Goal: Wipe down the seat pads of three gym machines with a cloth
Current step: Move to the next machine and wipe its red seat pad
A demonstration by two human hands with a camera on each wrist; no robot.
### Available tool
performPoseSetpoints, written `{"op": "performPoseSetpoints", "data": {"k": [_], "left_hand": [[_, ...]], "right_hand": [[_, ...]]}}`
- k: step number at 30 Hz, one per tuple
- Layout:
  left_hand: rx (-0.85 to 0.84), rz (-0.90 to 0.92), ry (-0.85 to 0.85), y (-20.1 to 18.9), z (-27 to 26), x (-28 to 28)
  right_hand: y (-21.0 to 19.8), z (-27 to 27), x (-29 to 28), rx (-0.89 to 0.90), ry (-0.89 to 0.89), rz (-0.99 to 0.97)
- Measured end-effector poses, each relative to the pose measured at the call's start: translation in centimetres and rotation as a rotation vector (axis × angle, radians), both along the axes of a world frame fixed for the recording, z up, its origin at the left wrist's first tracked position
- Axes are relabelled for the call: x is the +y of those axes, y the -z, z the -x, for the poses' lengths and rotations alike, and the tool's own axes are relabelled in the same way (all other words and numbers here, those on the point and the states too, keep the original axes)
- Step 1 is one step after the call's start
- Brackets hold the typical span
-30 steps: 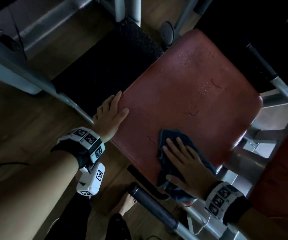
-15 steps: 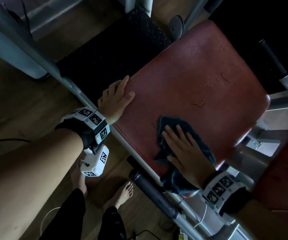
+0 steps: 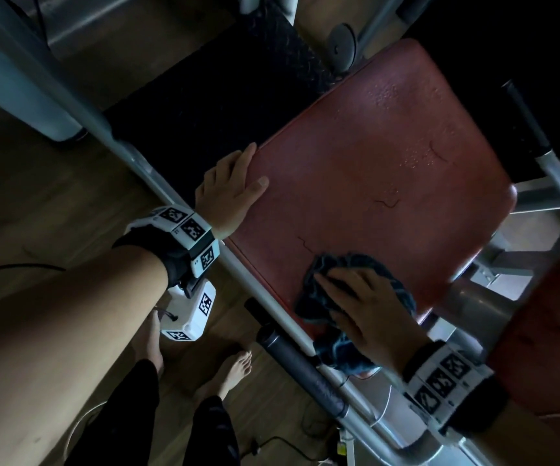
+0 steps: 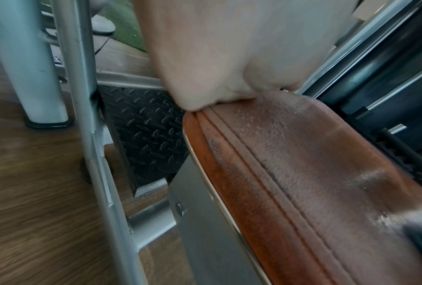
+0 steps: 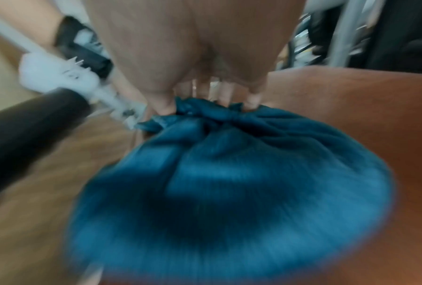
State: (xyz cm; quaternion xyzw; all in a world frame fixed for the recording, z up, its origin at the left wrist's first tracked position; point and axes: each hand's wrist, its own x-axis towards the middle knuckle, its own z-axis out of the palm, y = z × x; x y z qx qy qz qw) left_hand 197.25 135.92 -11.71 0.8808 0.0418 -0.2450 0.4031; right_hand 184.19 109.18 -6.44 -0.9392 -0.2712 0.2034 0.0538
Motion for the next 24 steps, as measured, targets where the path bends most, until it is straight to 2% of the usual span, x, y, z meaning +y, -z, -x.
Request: {"op": "performPoseSetpoints", "data": {"k": [3,8,14,21,24], "left_hand": [[-0.012,-0.004,-0.003,0.1,0.0,0.0],[-0.017,-0.001,-0.001,0.0,0.1,0.0],[0.001,0.015,-0.011,-0.1,0.1,0.0],[-0.002,0.016,0.010,-0.1,0.1,0.1],[0.004,0.018,0.012,-0.4,0.1,0.1]], "right_hand": [[0.0,0.2,-0.1,-0.018,-0.082,0.026],[0.1,-4.2,2.1,-0.041,-0.039,0.081],[0.3,-0.8,1.3,-0.031,-0.026,0.059],[0.7,-5.0,3.7,-0.066,0.031,0.001],[0.2,-3.0,2.8,-0.028,-0.008,0.029]]}}
